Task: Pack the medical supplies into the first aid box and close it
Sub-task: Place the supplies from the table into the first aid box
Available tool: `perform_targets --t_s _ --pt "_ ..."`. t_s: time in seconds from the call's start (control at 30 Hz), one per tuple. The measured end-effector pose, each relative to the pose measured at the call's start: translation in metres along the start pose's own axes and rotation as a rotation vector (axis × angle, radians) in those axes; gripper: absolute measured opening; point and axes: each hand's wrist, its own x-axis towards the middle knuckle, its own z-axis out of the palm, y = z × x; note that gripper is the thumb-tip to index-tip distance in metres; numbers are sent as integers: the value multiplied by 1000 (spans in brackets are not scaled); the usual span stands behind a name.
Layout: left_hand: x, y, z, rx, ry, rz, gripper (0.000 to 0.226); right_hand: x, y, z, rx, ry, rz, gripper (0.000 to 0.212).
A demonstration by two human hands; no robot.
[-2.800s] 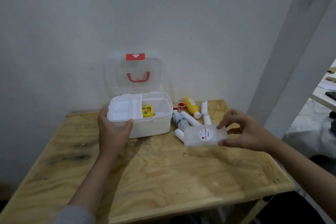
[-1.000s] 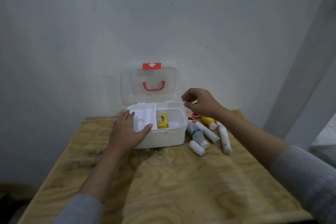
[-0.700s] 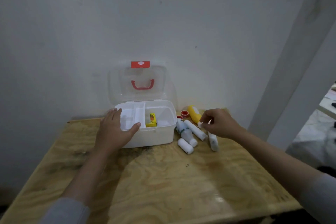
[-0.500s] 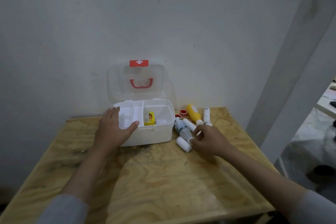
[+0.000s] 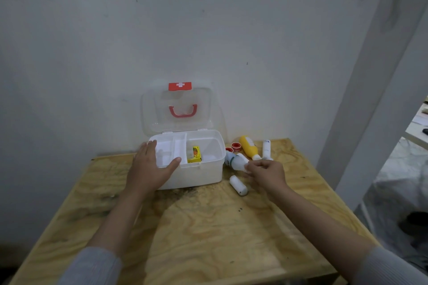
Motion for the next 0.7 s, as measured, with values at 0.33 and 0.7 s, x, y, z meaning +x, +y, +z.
perform_targets --t_s 0.33,0.7 --pt "1 0 2 -9 3 -21 94 -12 -61 -29 93 -12 -246 18" --pt "2 -2 2 2 -9 -26 95 -11 -95 37 -500 -281 -611 17"
